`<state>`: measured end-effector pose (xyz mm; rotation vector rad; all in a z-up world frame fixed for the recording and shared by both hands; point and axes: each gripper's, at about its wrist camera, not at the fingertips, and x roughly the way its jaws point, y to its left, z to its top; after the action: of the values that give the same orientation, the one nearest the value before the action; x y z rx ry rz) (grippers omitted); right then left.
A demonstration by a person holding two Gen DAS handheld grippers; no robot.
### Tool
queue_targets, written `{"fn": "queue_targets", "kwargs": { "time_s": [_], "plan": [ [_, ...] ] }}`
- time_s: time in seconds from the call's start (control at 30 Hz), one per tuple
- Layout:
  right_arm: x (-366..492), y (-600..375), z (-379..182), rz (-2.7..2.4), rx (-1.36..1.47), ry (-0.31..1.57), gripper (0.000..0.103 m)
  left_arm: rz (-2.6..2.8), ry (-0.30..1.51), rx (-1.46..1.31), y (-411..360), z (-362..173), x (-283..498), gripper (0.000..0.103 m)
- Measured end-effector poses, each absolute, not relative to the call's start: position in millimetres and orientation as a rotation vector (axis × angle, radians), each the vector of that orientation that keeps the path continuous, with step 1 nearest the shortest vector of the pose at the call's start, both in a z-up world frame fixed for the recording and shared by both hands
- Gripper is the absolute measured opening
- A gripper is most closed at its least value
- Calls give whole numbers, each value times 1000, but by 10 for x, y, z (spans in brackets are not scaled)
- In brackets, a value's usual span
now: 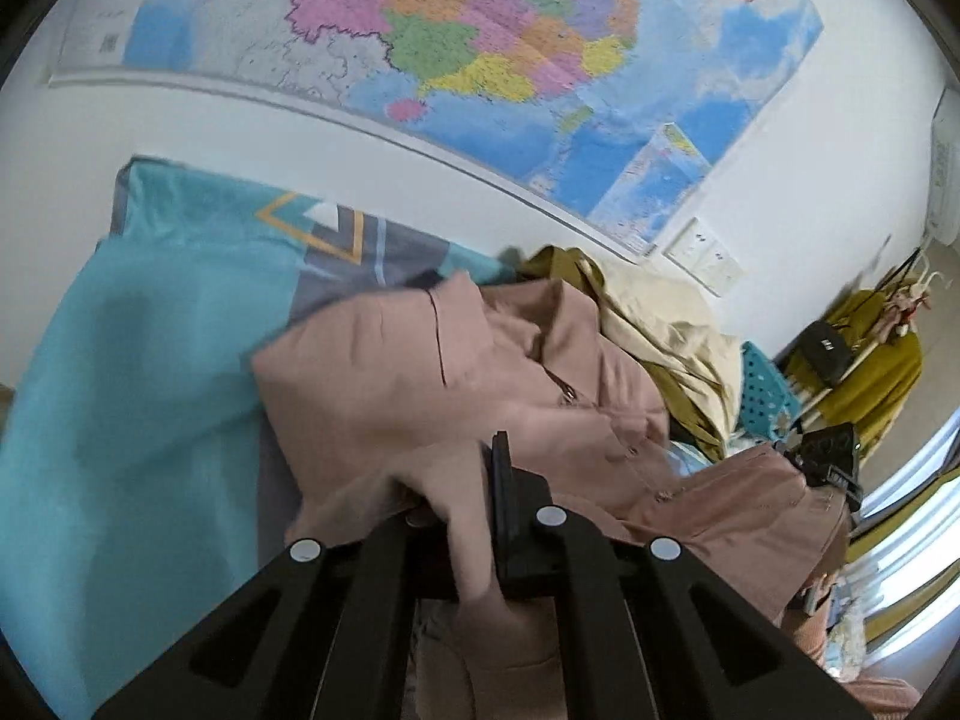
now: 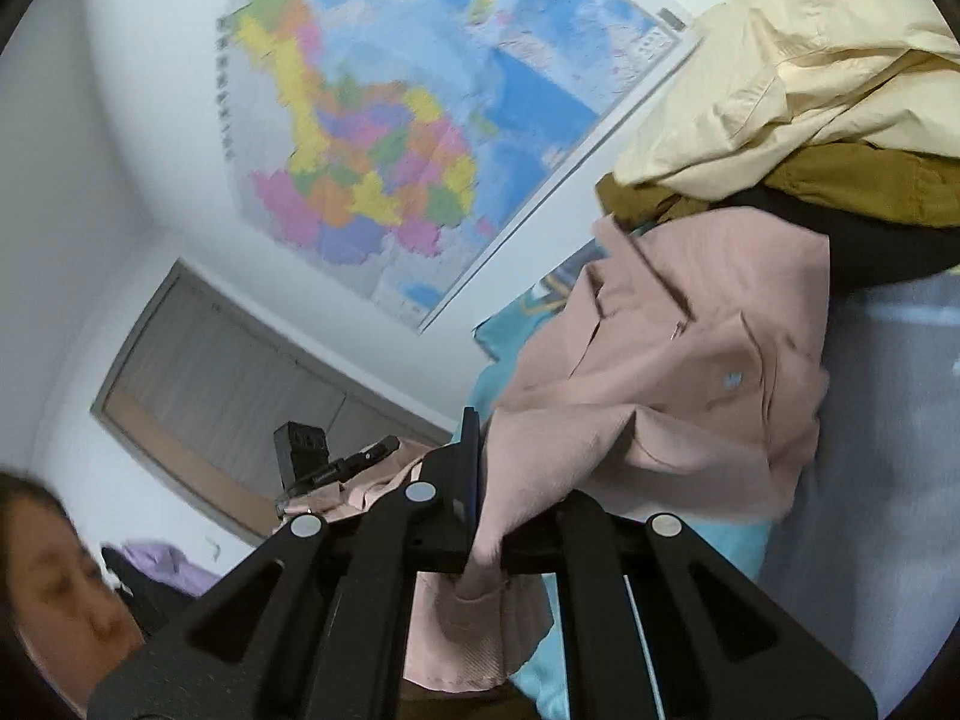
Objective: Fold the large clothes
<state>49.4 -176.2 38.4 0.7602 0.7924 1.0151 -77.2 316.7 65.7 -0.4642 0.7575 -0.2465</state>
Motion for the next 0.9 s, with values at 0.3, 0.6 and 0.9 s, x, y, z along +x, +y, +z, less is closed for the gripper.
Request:
{"fn": "queue_targets", "kwargs": {
  "time_s": [0.3, 0.6, 0.9],
  "plan": [
    [1218, -1704, 248, 913, 800, 871, 5, -194, 846, -449, 3272, 649, 24, 3],
    [1702, -1590, -124, 777, 814, 989, 8, -118, 954, -436, 3368, 342, 585, 3],
    [1554, -1617, 27, 777, 702, 938, 80, -147, 997, -436, 3436, 77, 701, 44]
  ]
}}
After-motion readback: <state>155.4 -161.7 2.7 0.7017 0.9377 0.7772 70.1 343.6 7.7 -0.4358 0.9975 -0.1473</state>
